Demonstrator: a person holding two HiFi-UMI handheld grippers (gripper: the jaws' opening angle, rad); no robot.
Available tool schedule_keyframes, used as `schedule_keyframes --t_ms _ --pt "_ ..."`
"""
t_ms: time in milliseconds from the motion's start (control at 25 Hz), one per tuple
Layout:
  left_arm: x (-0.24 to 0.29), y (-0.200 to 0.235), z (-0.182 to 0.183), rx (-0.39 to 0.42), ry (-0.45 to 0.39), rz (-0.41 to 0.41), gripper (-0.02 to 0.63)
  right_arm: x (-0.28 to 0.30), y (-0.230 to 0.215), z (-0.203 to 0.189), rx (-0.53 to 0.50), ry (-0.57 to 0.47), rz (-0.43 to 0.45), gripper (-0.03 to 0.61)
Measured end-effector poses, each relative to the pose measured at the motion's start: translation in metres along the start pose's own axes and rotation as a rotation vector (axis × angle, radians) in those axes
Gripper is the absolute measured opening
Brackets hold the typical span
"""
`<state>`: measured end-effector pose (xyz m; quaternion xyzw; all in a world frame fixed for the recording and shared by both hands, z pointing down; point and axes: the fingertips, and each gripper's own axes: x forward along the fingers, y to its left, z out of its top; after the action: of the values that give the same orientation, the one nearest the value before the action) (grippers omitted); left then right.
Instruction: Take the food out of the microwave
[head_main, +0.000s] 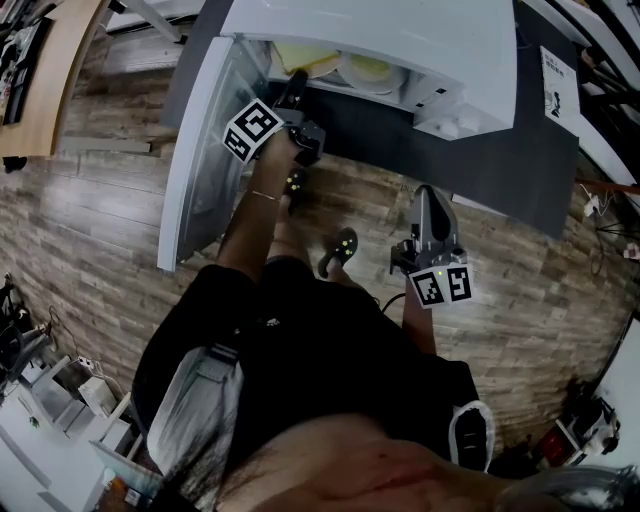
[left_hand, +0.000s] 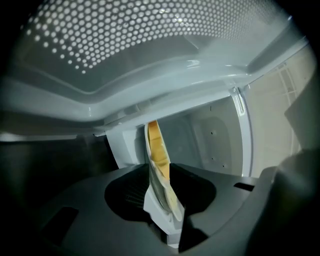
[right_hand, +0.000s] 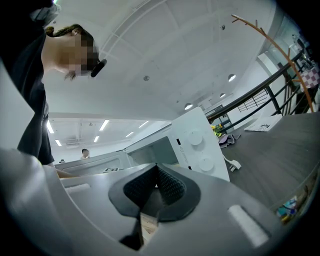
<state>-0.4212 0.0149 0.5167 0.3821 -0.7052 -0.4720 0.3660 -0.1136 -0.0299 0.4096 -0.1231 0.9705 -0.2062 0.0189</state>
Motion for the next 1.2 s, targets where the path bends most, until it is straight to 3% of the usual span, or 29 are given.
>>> schedule_keyframes --t_ms 640,840,1200 --pt "0.010 0.006 0.002 -0.150 -0.044 -0.092 0.110 -0.003 -0.004 0.000 0.007 -0.003 -0.026 -0.003" --pt "0.009 0.005 0.005 -0.156 -0.063 -0.106 0.034 -0.004 -0.004 0.000 0.011 0.001 -0.032 -0.003" --pt "0.005 0.003 0.007 -0.229 -0.078 -0.126 0.021 -0.005 -0.003 -0.002 0.016 0.003 -0.035 -0.003"
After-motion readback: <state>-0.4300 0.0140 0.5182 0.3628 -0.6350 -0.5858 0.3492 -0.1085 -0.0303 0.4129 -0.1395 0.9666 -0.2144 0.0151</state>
